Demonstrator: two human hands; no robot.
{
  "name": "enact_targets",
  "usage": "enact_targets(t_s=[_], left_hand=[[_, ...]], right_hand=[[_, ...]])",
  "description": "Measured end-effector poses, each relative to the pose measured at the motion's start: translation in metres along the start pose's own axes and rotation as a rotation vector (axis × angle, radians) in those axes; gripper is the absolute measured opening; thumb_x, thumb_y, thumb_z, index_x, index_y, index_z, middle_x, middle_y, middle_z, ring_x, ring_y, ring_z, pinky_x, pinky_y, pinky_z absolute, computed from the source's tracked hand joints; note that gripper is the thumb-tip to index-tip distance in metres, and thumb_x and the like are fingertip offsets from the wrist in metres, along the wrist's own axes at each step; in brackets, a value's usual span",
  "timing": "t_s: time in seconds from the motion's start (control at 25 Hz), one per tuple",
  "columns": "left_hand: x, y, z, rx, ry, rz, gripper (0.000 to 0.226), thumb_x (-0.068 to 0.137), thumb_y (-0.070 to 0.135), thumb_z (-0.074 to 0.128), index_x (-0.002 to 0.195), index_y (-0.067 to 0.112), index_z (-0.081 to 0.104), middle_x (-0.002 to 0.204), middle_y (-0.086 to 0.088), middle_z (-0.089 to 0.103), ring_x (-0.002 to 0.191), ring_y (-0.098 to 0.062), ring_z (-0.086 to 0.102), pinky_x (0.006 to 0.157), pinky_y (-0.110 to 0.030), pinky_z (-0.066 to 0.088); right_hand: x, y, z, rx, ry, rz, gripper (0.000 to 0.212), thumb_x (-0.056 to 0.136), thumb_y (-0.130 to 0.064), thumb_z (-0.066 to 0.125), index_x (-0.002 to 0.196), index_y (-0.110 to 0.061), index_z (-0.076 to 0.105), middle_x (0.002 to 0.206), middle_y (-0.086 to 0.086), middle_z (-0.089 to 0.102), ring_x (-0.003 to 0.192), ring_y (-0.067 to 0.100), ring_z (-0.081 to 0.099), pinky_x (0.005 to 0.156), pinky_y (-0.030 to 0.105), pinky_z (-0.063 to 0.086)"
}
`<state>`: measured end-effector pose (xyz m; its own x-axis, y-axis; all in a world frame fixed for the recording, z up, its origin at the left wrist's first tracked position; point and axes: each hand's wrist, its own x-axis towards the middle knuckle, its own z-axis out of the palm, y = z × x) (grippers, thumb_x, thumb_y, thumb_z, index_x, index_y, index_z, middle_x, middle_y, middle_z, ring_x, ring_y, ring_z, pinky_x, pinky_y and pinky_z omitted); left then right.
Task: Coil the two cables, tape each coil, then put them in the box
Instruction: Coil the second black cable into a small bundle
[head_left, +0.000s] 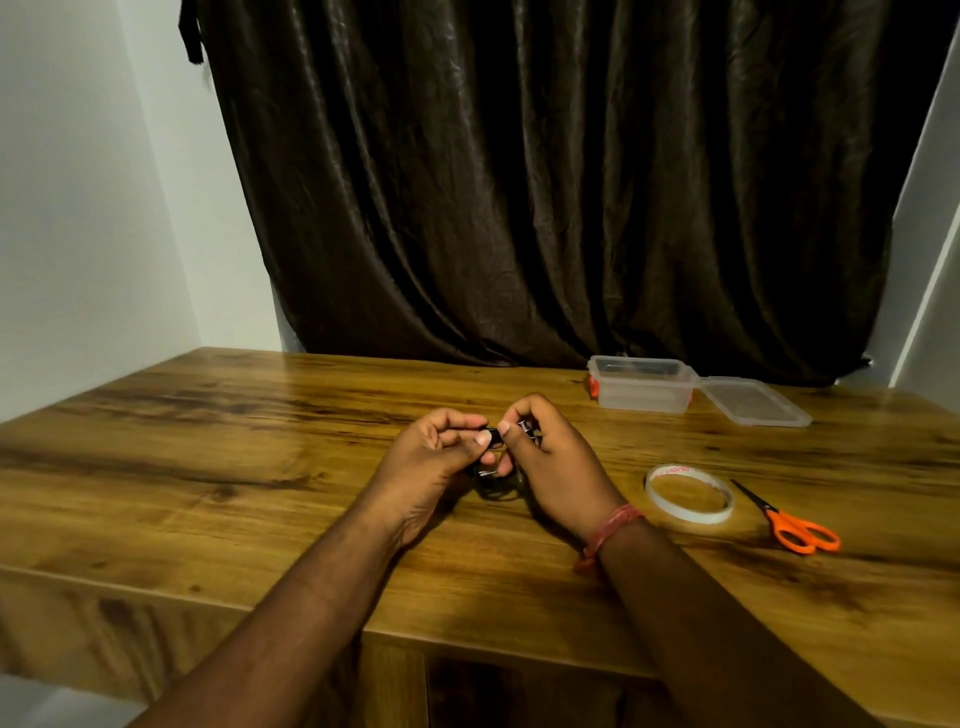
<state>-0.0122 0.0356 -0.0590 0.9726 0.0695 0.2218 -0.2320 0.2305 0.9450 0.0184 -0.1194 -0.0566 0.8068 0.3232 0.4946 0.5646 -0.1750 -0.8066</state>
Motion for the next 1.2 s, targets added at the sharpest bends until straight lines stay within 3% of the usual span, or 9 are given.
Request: enact_targets(t_s=[0.16, 0.28, 0.52, 0.72, 0.88, 1.2], left_hand=[[0.0009, -0.0021, -0.0023, -0.017, 0.017, 0.002, 0.018, 0.088, -0.002, 0.063, 0.104, 0.006, 0.065, 0.079, -0.012, 0.07, 0.074, -0.02, 0.067, 0.085, -0.045, 0.053], [0.0012, -0.003, -0.001, -0.029, 0.016, -0.004, 0.017, 0.088, -0.002, 0.062, 0.103, 0.006, 0.064, 0.079, -0.008, 0.072, 0.071, -0.015, 0.065, 0.078, -0.036, 0.054], [0.0003, -0.0019, -0.002, -0.037, -0.104, -0.066, 0.009, 0.093, 0.001, 0.058, 0.099, 0.008, 0.058, 0.08, -0.007, 0.071, 0.069, -0.013, 0.062, 0.075, -0.032, 0.055], [-0.0004, 0.0009, -0.0052, -0.028, -0.161, -0.129, 0.009, 0.096, 0.005, 0.054, 0.096, 0.014, 0.057, 0.082, -0.007, 0.066, 0.071, -0.014, 0.062, 0.074, -0.032, 0.053], [-0.0022, 0.0021, -0.0015, -0.113, -0.169, -0.126, 0.008, 0.097, 0.004, 0.05, 0.099, 0.011, 0.05, 0.079, -0.008, 0.062, 0.067, -0.018, 0.065, 0.078, -0.037, 0.053], [-0.0014, 0.0026, -0.0026, -0.108, -0.203, -0.115, 0.018, 0.098, -0.001, 0.046, 0.106, 0.012, 0.055, 0.076, -0.004, 0.056, 0.057, -0.009, 0.046, 0.05, -0.018, 0.044]], right_hand=[[0.0003, -0.0029, -0.0006, 0.21, -0.03, 0.076, 0.005, 0.094, -0.008, 0.061, 0.096, -0.011, 0.059, 0.076, 0.003, 0.065, 0.071, 0.014, 0.063, 0.066, 0.032, 0.05], [0.0015, 0.0003, -0.0011, 0.095, 0.001, 0.051, 0.015, 0.087, -0.009, 0.067, 0.093, -0.022, 0.063, 0.085, 0.002, 0.069, 0.081, 0.022, 0.067, 0.076, 0.04, 0.056], [0.0023, 0.0015, -0.0021, 0.026, 0.062, 0.054, 0.014, 0.087, -0.01, 0.067, 0.085, -0.024, 0.067, 0.083, -0.001, 0.072, 0.082, 0.016, 0.07, 0.078, 0.043, 0.058], [0.0031, 0.0034, -0.0031, 0.042, 0.045, 0.061, 0.014, 0.087, -0.015, 0.067, 0.086, -0.028, 0.068, 0.084, 0.001, 0.073, 0.086, 0.023, 0.07, 0.082, 0.049, 0.057], [0.0032, 0.0015, -0.0027, 0.046, 0.056, 0.058, 0.013, 0.087, -0.015, 0.067, 0.086, -0.028, 0.068, 0.083, -0.001, 0.072, 0.082, 0.02, 0.068, 0.079, 0.047, 0.056], [0.0036, 0.0029, -0.0026, 0.09, 0.041, 0.067, 0.012, 0.087, -0.014, 0.069, 0.086, -0.025, 0.068, 0.084, 0.003, 0.072, 0.085, 0.024, 0.068, 0.08, 0.046, 0.055]])
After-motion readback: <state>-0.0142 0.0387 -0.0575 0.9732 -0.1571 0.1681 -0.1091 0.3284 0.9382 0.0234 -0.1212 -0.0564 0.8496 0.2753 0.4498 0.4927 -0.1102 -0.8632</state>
